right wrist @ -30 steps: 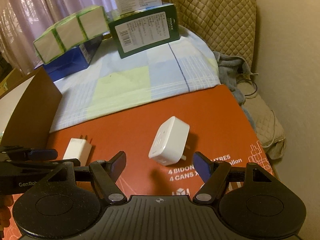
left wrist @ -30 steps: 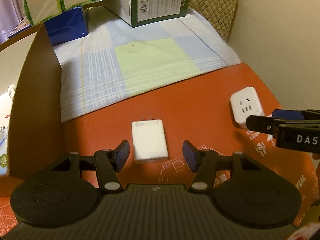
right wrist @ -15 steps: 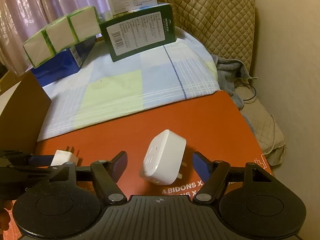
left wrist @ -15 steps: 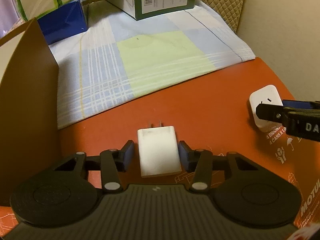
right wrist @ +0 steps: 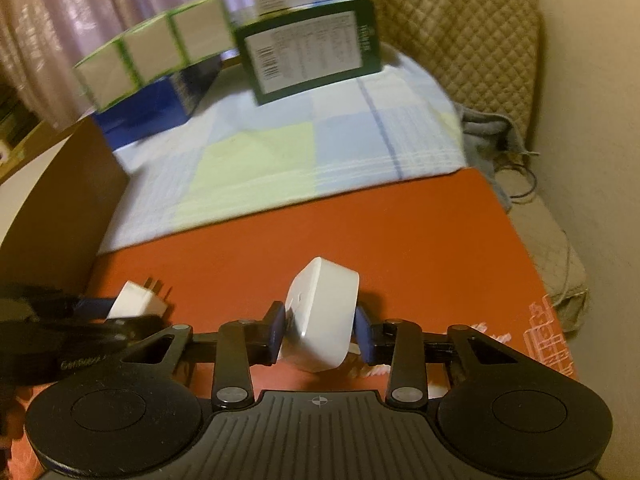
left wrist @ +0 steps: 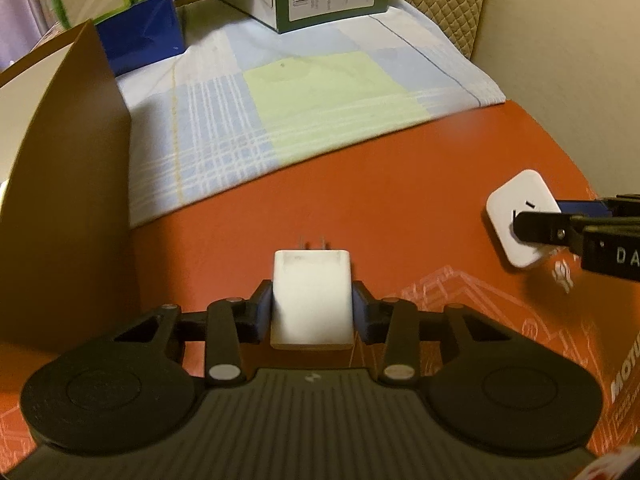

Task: Organize rigid objects
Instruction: 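Lift the charger with the left tool while the right tool lifts the smart plug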

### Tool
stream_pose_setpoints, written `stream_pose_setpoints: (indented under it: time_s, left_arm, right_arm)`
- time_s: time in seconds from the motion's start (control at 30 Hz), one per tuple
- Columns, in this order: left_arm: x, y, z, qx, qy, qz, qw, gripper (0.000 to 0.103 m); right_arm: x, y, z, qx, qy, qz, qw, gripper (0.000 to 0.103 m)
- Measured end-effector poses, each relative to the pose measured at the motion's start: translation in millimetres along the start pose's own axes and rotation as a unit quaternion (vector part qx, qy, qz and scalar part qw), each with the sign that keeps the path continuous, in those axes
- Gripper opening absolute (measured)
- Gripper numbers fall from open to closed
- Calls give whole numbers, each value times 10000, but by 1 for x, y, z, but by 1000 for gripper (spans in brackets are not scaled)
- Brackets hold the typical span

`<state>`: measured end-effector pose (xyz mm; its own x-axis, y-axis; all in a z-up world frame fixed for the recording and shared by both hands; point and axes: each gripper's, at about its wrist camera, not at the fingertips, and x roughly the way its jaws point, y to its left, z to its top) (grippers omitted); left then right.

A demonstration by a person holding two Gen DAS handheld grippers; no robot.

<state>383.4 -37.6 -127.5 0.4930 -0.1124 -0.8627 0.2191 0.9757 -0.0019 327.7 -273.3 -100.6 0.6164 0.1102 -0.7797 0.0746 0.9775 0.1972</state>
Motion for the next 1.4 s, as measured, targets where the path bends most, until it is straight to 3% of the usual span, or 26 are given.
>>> stream_pose_setpoints:
  time_s: [0.47,0.83,1.4]
  left_arm:
    - [-44,25,-66,-439,105,237,9987,37]
    - [-70,47,-107,-820,176,494,9953,37]
    - [-69,50,-106,-788,118,494,9956,36]
  right_arm:
    - [-17,46,-45,-1083,329,863,9898,34]
    - [-23,88,-73,-1686,498,1494,9730,34]
    - [-20,101,-76,-1547,470,1453,9761,34]
